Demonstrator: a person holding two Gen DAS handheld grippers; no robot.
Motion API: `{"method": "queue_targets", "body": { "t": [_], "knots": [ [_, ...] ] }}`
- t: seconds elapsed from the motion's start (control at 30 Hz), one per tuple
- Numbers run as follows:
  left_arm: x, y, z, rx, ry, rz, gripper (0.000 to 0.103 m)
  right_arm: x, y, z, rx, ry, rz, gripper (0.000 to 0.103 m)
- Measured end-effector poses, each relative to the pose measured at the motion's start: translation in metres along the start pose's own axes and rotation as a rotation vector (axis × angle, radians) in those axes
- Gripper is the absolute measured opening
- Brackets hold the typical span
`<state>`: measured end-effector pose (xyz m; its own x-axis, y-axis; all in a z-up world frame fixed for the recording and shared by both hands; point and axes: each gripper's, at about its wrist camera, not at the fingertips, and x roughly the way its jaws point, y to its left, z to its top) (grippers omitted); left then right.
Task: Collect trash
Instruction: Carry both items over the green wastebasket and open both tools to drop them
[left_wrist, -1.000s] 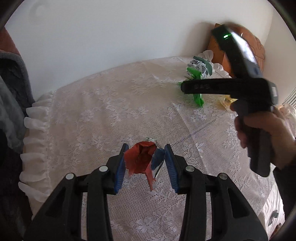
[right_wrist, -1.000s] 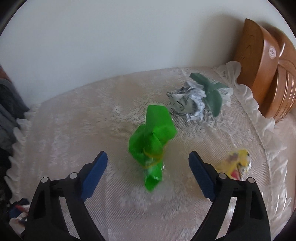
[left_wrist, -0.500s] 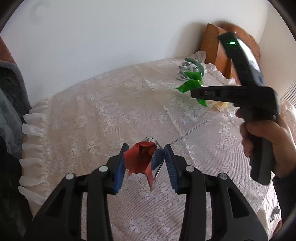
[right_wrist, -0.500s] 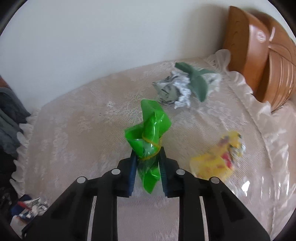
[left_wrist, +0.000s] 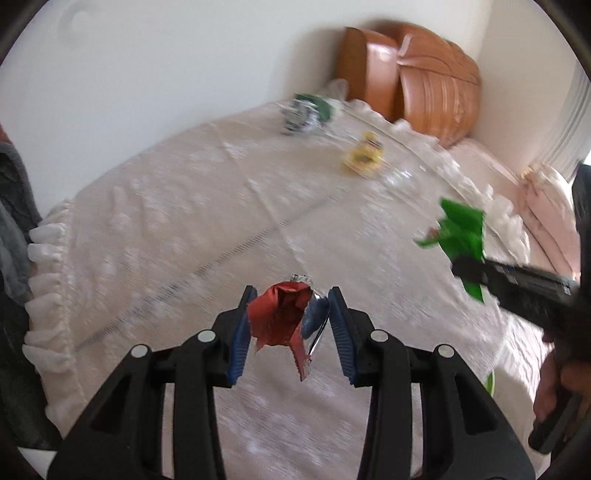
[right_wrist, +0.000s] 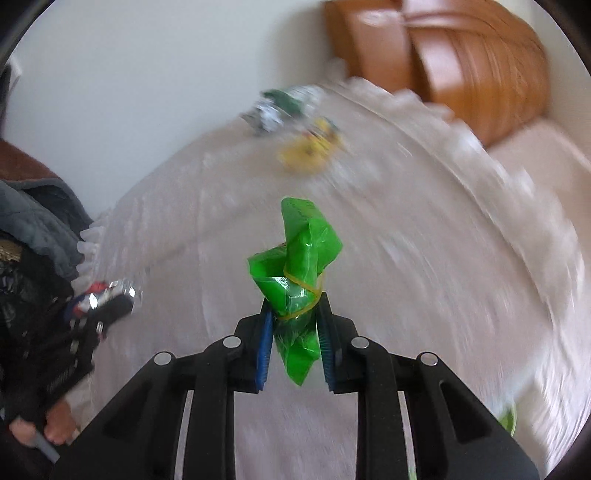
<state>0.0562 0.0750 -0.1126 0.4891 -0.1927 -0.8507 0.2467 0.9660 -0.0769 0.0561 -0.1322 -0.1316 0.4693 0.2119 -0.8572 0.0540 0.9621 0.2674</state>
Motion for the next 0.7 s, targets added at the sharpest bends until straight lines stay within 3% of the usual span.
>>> {"method": "queue_targets", "body": {
  "t": [0.23,0.7],
  "knots": [
    [-0.006,-0.042,-0.017,0.067,0.01,-0.045,0.039,-0.038,-0.036,-0.052,0.087,-0.008,-0.04,0.023],
    [-0.017,-0.098,-0.024,0.173,-0.001,-0.066,0.039,-0.077,-0.072,-0.085,0.162,-0.069,-0.078,0.023]
  ]
}}
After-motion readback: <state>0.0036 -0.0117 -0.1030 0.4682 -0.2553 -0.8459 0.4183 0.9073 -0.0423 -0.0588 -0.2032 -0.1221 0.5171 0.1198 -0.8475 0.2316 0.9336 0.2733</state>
